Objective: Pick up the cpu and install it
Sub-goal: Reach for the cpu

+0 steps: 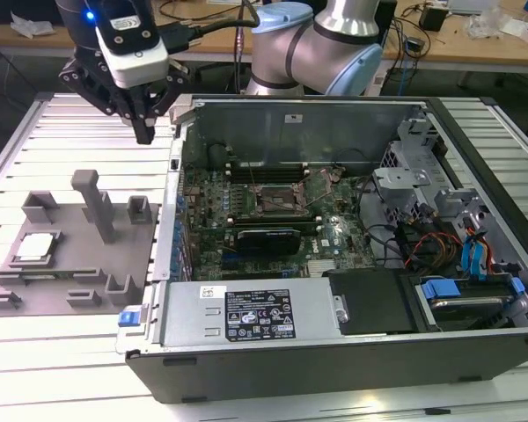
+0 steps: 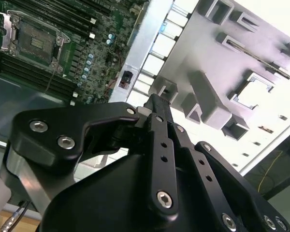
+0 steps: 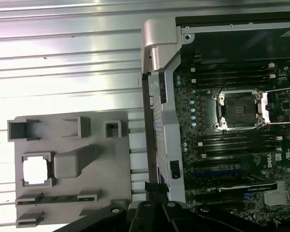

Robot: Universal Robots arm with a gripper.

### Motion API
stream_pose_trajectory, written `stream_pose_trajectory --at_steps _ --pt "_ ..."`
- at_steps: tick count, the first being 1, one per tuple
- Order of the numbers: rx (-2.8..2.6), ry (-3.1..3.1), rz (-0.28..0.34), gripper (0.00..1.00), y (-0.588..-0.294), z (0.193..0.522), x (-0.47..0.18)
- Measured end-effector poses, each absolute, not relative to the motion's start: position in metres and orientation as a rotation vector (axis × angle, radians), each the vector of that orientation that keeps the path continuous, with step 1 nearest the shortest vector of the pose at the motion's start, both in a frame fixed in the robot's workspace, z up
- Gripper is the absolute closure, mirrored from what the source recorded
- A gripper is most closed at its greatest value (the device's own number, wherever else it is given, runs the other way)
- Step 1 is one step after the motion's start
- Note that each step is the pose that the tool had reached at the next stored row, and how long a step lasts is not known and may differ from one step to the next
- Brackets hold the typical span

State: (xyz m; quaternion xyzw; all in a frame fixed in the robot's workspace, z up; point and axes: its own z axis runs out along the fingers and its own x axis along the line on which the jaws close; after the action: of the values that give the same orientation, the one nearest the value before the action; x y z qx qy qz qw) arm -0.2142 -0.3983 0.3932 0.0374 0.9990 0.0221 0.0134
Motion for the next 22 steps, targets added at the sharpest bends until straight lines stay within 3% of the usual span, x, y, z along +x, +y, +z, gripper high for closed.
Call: stream_pose_trajectory --at_steps 22 --pt "0.117 3.112 0.069 0.89 -0.395 0.372 -0.276"
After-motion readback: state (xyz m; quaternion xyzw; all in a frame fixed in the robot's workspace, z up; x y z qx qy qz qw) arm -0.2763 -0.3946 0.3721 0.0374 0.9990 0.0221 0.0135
